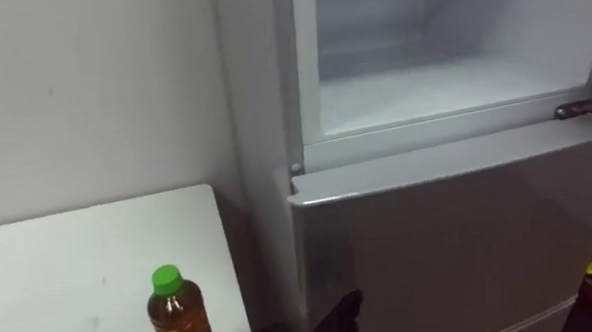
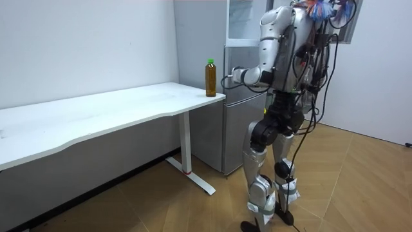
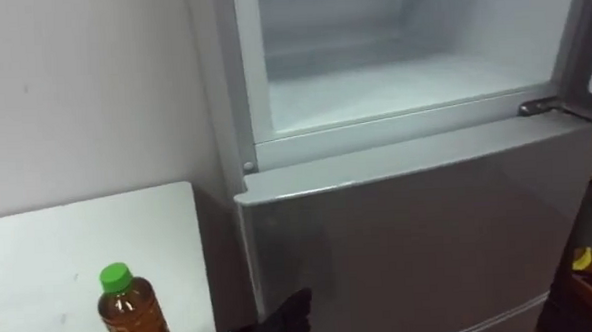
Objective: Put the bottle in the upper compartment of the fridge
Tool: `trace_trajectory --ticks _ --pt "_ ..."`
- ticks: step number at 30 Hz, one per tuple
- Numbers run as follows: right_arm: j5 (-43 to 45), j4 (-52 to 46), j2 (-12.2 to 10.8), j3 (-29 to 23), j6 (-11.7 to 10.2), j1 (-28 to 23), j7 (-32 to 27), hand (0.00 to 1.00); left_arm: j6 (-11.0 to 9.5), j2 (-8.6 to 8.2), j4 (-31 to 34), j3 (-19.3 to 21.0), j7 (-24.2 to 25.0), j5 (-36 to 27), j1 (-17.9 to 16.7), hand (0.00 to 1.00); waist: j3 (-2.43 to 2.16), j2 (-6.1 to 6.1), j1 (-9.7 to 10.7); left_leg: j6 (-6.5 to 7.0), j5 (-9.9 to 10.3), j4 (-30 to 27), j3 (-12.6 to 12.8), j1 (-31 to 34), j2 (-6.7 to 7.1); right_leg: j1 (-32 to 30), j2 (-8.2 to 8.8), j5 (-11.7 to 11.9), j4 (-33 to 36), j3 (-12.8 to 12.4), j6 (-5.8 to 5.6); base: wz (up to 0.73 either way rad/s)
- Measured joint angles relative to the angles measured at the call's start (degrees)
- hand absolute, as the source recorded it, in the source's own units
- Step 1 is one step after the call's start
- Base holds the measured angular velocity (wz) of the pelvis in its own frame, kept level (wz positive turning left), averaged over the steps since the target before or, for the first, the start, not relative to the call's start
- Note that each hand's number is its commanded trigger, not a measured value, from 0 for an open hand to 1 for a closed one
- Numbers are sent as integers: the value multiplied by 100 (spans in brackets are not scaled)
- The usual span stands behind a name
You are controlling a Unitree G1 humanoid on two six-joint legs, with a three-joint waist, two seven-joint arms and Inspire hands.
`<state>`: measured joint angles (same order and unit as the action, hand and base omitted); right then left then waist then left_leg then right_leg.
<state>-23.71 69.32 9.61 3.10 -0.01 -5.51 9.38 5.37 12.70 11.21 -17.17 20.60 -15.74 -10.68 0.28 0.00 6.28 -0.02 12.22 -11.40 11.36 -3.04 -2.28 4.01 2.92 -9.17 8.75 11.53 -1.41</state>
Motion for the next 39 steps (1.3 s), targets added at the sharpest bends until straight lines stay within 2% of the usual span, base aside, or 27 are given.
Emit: trace_trajectory --ticks 5,10,12,13,15,17,18,20,23,27,28,30,32,33,34,35,36,37,38,39 --pt "176 -6 -27 5 -6 4 9 0 -54 -51 -253 374 -10 240 -364 0 0 12 -180 -19 -11 -40 -153 29 11 89 7 -52 -7 152 16 16" --pt "200 -18 -47 7 -2 -15 22 0 -77 -53 -550 468 7 320 -532 0 5 1 -197 -20 -15 -47 -359 30 80 166 59 -134 -6 344 -16 23" --pt "269 -39 -48 14 -2 -11 18 0 -137 -64 -804 463 4 580 -534 0 5 -8 -220 -18 -17 -48 -374 28 96 207 87 -162 5 419 -29 18" --pt "366 -63 -54 14 -10 -16 14 0 -323 -76 -928 463 -33 677 -535 0 0 -19 -220 -17 -17 -49 -374 4 100 211 93 -169 6 434 -32 7" --pt "424 -72 -62 15 -16 -15 -6 0 -534 -121 -1067 460 -97 829 -543 0 0 -31 -280 -16 -17 -48 -372 1 101 217 94 -171 2 436 -33 2" --pt "406 -104 -63 10 -47 -80 -8 0 -892 -202 -1381 458 -203 920 -585 0 -4 -41 -356 -16 -17 -46 -374 -7 102 222 93 -171 -5 437 -33 0" --pt "408 -109 -61 9 -50 -90 -5 0 -991 -228 -1499 461 -216 918 -566 0 -4 -41 -367 -16 -17 -46 -375 -13 102 232 92 -170 -6 436 -33 0" --pt "525 -143 -62 3 -50 -107 21 0 -1378 -332 -1965 510 -261 903 -506 0 -12 -55 -389 -17 -17 -42 -386 -62 113 303 96 -203 -5 436 -37 0" --pt "642 -237 -59 -7 -57 -140 125 0 -1686 -473 -2310 552 -324 898 -492 0 -37 -84 -426 -17 -17 -40 -388 -126 116 320 101 -250 17 430 -39 0" --pt "642 -248 -60 -33 -59 -188 121 0 -1877 -574 -2589 561 -403 708 -491 0 -69 -111 -489 -21 -19 -25 -382 -156 115 348 98 -252 16 422 -36 -1" --pt "650 -255 -71 -120 -73 -234 107 0 -1987 -635 -2747 627 -403 602 -486 0 -77 -116 -509 -24 -21 -9 -381 -162 115 362 95 -252 15 415 -35 0" --pt "649 -257 -79 -224 -102 -315 26 0 -2079 -725 -2946 728 -412 381 -486 0 -90 -107 -521 -24 -21 -6 -377 -174 115 376 95 -252 12 417 -34 0" --pt "640 -258 -70 -341 -133 -374 -75 0 -2085 -708 -3304 923 -514 124 -488 0 -107 -130 -525 -30 -24 11 -362 -223 113 375 96 -258 14 415 -25 -4" --pt "641 -257 -72 -397 -133 -389 -89 0 -2166 -712 -3433 1011 -539 -19 -500 0 -107 -129 -529 -31 -25 21 -359 -239 111 380 96 -259 14 414 -24 0" --pt "633 -254 -77 -499 -134 -450 -120 0 -2190 -689 -3627 1232 -639 -85 -510 0 -104 -120 -562 -37 -29 49 -359 -274 111 414 93 -260 3 414 -23 0" --pt "637 -249 -85 -621 -134 -495 -148 0 -2327 -656 -4026 1476 -679 -212 -528 0 -111 -125 -577 -38 -29 71 -359 -289 111 436 92 -266 3 418 -22 0" --pt "638 -249 -96 -701 -136 -524 -173 0 -2324 -636 -4171 1640 -767 -207 -533 0 -117 -136 -604 -38 -29 73 -359 -295 111 439 92 -270 8 418 -21 0" --pt "646 -248 -99 -764 -136 -546 -214 0 -2281 -475 -4802 1878 -915 -207 -533 0 -116 -133 -635 -41 -28 74 -357 -323 107 446 85 -272 4 405 -19 -3" --pt "647 -252 -102 -802 -136 -572 -246 0 -2101 -234 -5590 2026 -1134 -206 -534 0 -105 -119 -649 -59 -16 74 -356 -338 96 455 70 -273 -8 401 -17 -3" --pt "647 -251 -105 -804 -135 -582 -249 0 -1970 -111 -6008 2123 -1267 -192 -546 0 -105 -135 -648 -71 -7 73 -357 -339 91 457 63 -274 -13 403 -15 0"
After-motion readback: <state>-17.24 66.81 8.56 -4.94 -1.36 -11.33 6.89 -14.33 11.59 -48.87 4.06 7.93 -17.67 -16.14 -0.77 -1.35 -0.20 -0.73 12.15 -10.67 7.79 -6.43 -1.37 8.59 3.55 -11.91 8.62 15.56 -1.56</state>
